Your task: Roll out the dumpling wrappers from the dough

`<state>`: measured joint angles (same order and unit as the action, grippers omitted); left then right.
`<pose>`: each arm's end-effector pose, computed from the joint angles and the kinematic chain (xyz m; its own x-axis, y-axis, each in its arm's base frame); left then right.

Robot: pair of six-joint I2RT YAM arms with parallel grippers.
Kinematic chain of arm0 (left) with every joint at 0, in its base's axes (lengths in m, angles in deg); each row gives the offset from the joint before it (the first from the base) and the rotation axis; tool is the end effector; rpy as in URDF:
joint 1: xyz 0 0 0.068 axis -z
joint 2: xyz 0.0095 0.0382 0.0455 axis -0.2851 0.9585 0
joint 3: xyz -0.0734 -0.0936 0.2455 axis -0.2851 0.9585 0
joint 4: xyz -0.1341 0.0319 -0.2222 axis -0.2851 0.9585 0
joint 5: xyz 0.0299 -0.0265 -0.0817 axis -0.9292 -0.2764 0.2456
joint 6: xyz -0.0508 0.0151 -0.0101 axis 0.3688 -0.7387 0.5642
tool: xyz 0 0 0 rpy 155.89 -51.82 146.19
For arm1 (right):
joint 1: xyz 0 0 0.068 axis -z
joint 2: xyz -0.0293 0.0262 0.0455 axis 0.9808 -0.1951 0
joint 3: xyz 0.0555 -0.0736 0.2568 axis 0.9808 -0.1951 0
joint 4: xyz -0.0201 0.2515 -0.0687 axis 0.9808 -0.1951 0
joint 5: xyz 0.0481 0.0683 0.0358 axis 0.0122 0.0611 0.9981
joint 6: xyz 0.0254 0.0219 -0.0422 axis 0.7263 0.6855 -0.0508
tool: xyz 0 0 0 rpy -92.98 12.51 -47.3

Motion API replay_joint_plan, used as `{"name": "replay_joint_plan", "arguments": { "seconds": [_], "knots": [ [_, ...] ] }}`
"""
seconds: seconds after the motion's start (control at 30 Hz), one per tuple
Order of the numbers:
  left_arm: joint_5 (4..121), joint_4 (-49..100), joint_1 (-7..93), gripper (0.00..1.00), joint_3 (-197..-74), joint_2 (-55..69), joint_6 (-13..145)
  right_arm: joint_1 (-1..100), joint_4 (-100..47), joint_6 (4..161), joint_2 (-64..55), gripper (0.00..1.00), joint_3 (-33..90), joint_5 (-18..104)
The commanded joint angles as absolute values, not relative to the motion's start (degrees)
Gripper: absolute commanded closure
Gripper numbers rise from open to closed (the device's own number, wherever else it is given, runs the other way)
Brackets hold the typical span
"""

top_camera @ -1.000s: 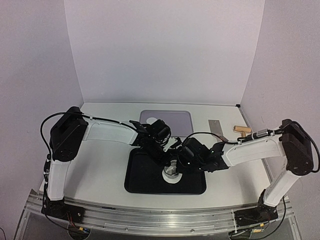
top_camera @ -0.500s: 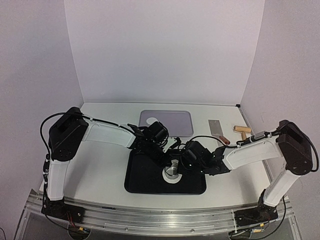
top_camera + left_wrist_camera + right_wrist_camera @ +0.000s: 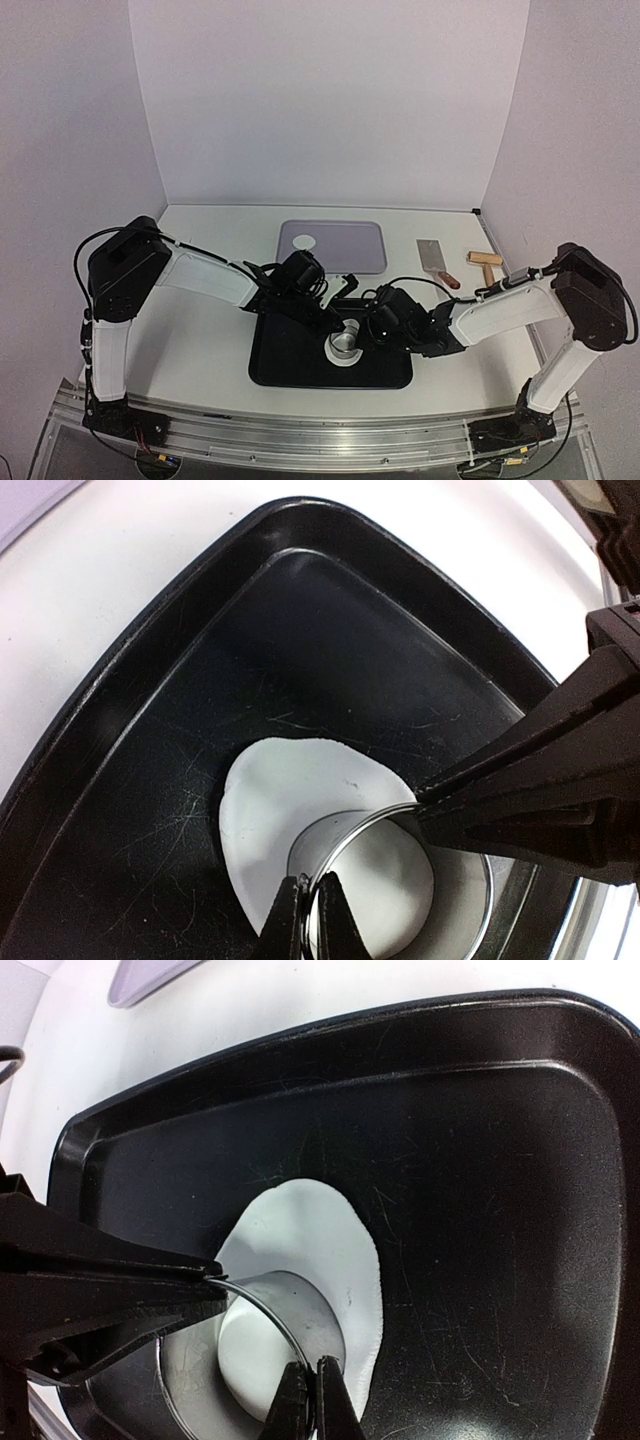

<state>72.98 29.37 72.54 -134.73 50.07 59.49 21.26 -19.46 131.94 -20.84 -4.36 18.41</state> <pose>0.2295 -0.3601 0.1246 -0.4929 0.5941 -0.6357 0.8660 0.4059 -0.2921 0.1788 0.2612 0.1292 -0.8069 0.2186 -0.5487 -0.0529 0.8985 0.4358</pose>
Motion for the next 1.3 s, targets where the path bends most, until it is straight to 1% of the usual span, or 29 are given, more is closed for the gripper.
{"name": "replay_joint_plan", "arguments": {
  "seconds": [0.0,0.13,0.23,0.4,0.63,0.8,0.9,0.97,1.07,1.17,1.27],
  "knots": [
    [76.7,42.3,74.4,1.00,-125.8,58.2,55.0,22.0,-40.6,130.9,-27.5,1.00,-4.4,20.6],
    [75.3,42.5,75.3,1.00,-125.7,58.7,55.1,22.0,-42.6,130.2,-26.2,1.00,-1.8,17.5],
    [75.5,42.5,76.1,1.00,-125.5,59.3,55.8,22.1,-40.3,132.2,-28.7,1.00,-4.5,18.6],
    [79.1,43.9,76.1,1.00,-125.4,61.9,58.8,22.0,-37.3,135.5,-32.3,1.00,-9.0,22.5],
    [80.0,41.6,76.2,1.00,-122.2,64.2,64.7,22.0,-37.3,134.0,-30.1,1.00,-7.3,21.8],
    [78.7,41.8,75.8,1.00,-123.2,63.0,66.1,22.1,-39.6,132.7,-26.9,1.00,-3.8,19.3],
    [78.1,41.4,75.3,1.00,-125.7,62.0,67.2,21.4,-40.6,139.0,-26.4,1.00,-6.1,19.4],
    [77.4,41.0,75.1,1.00,-126.4,60.4,67.1,18.4,-39.7,142.9,-26.5,1.00,-8.4,18.9],
    [76.9,41.8,74.7,1.00,-125.1,58.6,67.9,15.8,-39.4,145.7,-27.5,1.00,-8.7,17.3],
    [77.9,44.7,74.7,1.00,-123.0,56.4,68.6,17.2,-39.2,140.5,-27.3,1.00,-5.0,13.4],
    [78.3,48.1,74.7,1.00,-123.7,54.7,68.7,21.7,-39.4,134.5,-26.0,1.00,-2.1,12.1]
  ]
}}
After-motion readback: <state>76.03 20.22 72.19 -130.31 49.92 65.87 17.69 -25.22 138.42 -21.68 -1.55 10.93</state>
